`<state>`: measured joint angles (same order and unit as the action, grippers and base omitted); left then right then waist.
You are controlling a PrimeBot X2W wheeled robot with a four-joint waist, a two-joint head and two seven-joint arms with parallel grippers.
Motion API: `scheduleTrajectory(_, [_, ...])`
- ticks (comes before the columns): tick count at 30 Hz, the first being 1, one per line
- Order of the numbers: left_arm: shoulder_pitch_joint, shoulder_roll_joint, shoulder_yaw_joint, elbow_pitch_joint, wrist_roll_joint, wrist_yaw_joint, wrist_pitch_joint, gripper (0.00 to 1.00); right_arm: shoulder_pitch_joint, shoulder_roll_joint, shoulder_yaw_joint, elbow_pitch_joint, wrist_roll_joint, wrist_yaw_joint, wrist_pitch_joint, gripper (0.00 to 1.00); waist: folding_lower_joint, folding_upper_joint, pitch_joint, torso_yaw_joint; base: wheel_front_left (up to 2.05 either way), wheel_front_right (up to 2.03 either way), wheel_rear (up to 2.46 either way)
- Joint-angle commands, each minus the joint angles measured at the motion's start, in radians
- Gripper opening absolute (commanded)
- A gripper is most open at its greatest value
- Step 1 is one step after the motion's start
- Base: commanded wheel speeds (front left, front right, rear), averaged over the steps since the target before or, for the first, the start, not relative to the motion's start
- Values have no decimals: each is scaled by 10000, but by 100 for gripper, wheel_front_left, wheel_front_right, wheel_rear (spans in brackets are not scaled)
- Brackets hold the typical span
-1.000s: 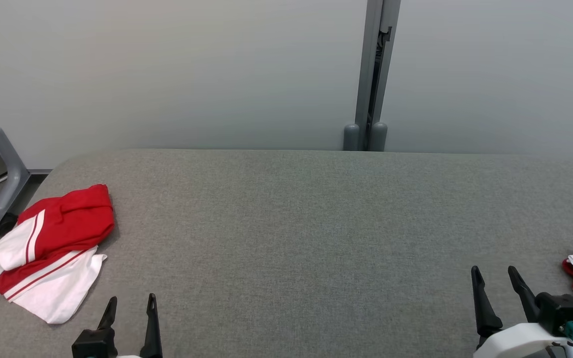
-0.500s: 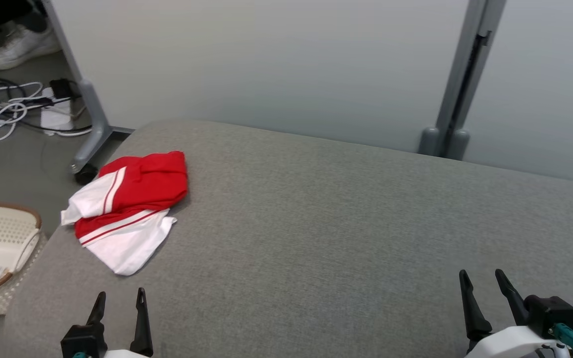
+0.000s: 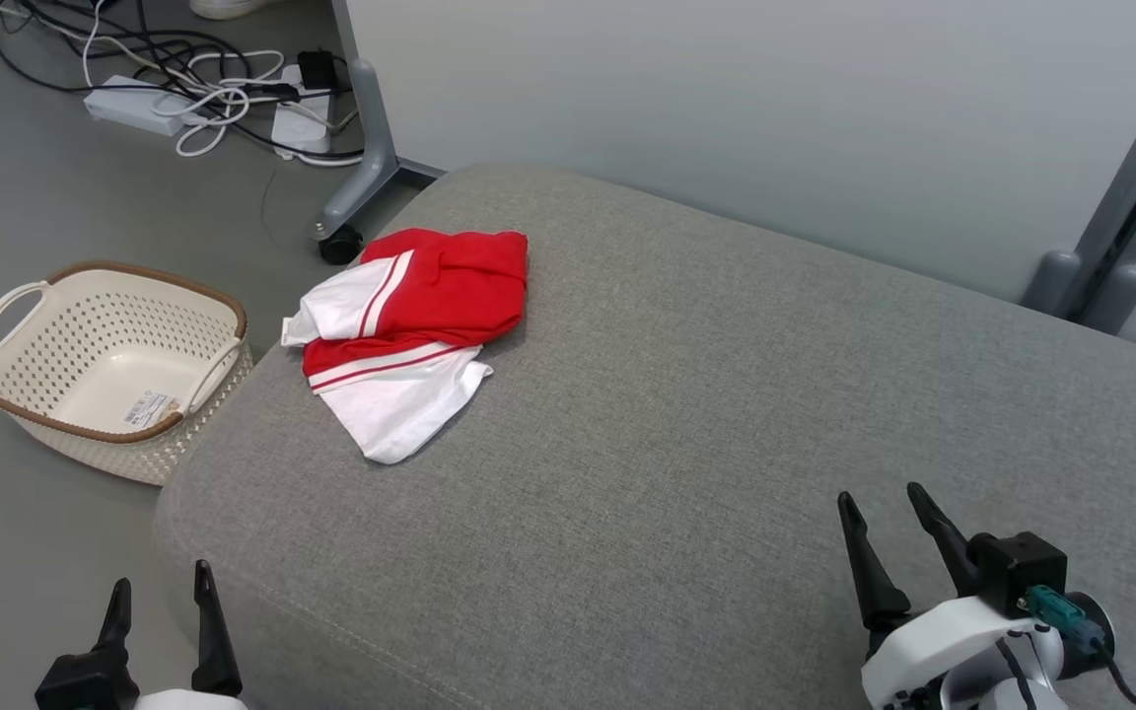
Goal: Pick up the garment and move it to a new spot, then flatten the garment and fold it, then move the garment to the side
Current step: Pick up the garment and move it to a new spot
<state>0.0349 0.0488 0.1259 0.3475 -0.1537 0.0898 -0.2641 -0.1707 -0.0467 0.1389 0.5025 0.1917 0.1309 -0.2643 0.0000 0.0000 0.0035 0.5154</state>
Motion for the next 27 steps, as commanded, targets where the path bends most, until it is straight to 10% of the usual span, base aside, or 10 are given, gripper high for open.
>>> scheduleTrajectory(1, [84,31,27,-83,-64,61,-3,100,-152,-84,32,45,-10,-3,0,100,0,0,110,90,0,0,0])
scheduleTrajectory(14, [-904,41,-59,1140,1,-608,-3,100,352,-79,-529,-197,-419,-3,0,100,0,0,147,-8,0,0,0])
scheduleTrajectory(27, [-3683,670,672,3877,-76,-1195,-4,100,-386,-195,-419,-1003,-1464,-3,-1,100,0,0,1775,-1903,0,0,0])
